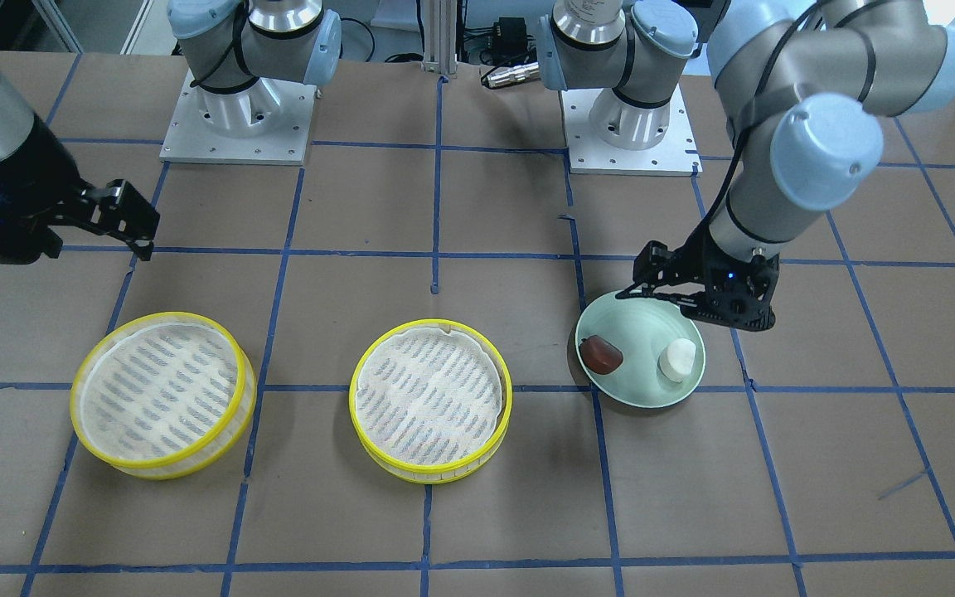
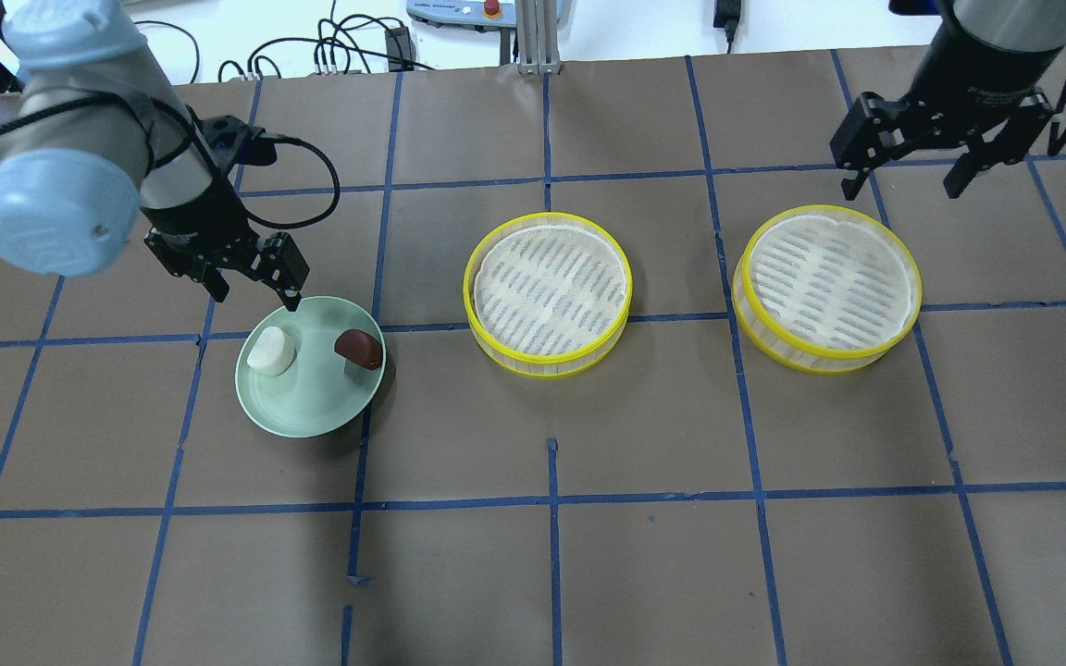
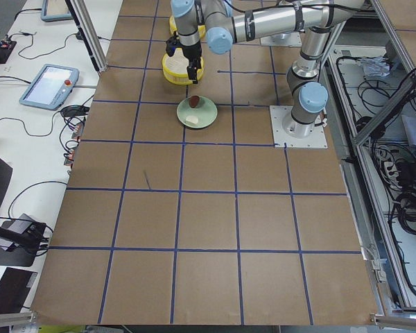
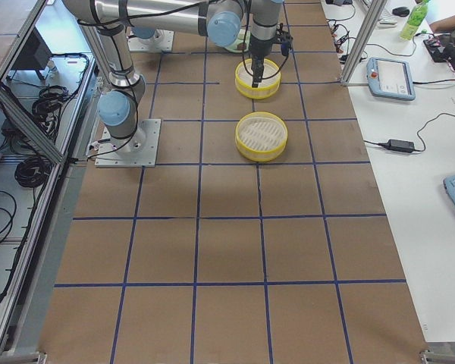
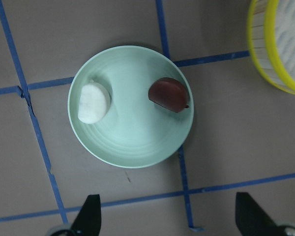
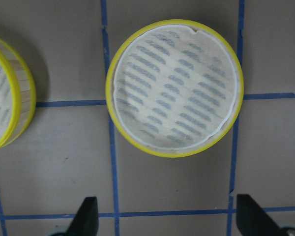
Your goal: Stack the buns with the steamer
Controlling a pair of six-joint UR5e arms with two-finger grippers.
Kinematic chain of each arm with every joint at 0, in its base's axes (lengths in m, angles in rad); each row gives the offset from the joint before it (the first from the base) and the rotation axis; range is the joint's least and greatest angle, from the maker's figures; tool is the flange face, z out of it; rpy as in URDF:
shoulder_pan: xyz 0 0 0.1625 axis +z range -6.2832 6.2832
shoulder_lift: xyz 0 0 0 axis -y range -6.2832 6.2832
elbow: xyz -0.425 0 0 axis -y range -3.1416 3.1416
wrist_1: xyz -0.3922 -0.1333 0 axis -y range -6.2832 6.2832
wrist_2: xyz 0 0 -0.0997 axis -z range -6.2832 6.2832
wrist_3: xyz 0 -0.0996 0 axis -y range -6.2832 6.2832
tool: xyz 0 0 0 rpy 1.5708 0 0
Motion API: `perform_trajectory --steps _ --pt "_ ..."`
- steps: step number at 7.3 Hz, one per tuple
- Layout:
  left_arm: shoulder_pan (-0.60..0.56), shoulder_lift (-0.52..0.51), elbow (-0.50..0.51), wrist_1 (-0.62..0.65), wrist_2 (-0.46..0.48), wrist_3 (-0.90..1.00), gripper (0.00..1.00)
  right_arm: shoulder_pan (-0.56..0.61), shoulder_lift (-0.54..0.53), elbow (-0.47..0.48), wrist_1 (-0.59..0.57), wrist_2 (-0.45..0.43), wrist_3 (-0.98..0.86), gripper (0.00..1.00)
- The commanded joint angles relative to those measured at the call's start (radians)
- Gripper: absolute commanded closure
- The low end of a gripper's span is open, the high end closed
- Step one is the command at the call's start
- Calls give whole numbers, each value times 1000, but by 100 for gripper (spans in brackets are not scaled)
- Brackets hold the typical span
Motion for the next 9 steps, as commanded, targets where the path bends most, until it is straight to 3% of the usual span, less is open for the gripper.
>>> perform_trajectory --steps 1,2,4,5,6,7,9 --pt "21 -176 -57 255 35 78 12 -112 95 30 -105 -13 -143 0" --pt "21 -186 -71 259 46 91 12 -115 135 54 -224 -22 -156 0" --pt "21 -206 -115 267 135 95 23 -133 173 128 -305 -20 -171 0" --pt "21 -203 -122 265 135 92 55 -149 176 158 -320 -25 -171 1" --pt "21 -201 -116 264 132 89 74 -173 185 192 -405 -26 -174 0" --pt "21 -200 -110 258 126 86 84 -175 217 214 -436 -16 -173 1" --pt "21 -185 -81 235 80 48 87 -175 300 219 -484 -11 -160 1"
